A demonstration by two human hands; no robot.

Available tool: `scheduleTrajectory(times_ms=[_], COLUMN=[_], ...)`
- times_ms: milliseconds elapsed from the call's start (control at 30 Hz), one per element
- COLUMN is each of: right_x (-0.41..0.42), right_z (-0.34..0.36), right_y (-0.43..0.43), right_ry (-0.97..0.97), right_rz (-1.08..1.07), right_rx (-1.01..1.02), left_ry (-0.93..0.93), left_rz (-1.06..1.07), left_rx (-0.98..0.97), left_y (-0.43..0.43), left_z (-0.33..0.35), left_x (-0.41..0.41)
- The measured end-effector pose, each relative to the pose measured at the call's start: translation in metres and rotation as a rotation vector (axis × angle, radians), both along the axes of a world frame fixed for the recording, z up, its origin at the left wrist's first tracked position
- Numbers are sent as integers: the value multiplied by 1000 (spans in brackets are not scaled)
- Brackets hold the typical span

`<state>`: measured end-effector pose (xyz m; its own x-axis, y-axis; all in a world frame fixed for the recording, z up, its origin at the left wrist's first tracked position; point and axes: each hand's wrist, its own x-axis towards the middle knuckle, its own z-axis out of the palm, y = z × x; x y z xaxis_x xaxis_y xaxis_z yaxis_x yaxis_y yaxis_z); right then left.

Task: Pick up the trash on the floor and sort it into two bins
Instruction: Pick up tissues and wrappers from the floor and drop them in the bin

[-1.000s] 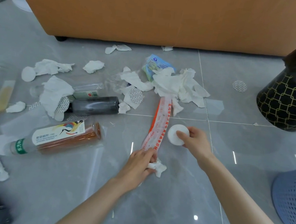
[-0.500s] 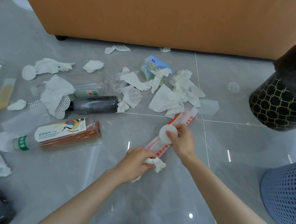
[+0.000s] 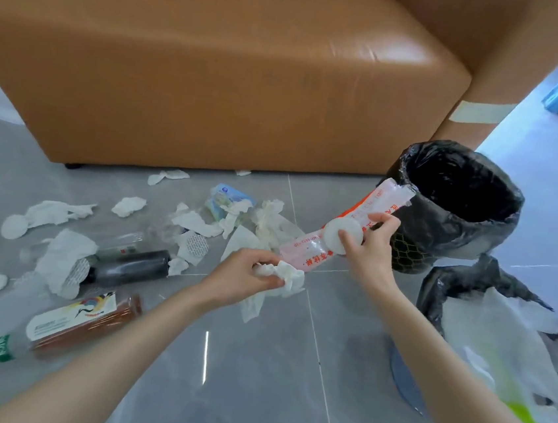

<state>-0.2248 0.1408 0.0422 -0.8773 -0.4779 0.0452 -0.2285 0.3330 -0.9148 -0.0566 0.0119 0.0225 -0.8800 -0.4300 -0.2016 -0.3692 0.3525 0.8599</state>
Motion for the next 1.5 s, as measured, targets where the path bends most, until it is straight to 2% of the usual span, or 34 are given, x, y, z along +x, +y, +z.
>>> scheduleTrajectory(times_ms=[200, 333, 433, 533, 667, 767, 933, 1100, 1167, 1333, 1400, 1500], right_x=[-21, -35, -45, -55, -57, -51, -52, -59, -60, -61, -64, -67], right_z=[48, 67, 68, 60, 45, 31, 3, -10, -11, -10, -10, -5], right_y=[66, 125, 170, 203, 229, 246, 261, 262, 261, 262, 261, 258], right_ry=[25, 85, 192, 209, 215, 204, 193, 112, 70, -93, -72, 16], right_rz=[-167, -279, -242, -178, -228, -214, -206, -90, -28, -1, -30, -90], right_rx=[1, 79, 302, 522, 589, 642, 763, 889, 934, 868, 853, 783], left_ry=[43, 23, 14, 51, 167, 152, 153, 139, 101, -105, -127, -52], left_rz=[-179, -305, -361, -357, -186, -44, 65, 81, 24, -219, -234, -234], left_rx=[-59, -197, -311, -322, -167, 5, 326, 482, 362, -69, -167, -190], left_y=[30, 63, 96, 128, 164, 182, 198, 211, 213, 220, 219, 210], left_z=[68, 98, 115, 125, 124, 115, 83, 51, 37, 7, 4, 9], left_x=[-39, -71, -96, -122, -152, -168, -182, -188, -191, -191, -190, -190])
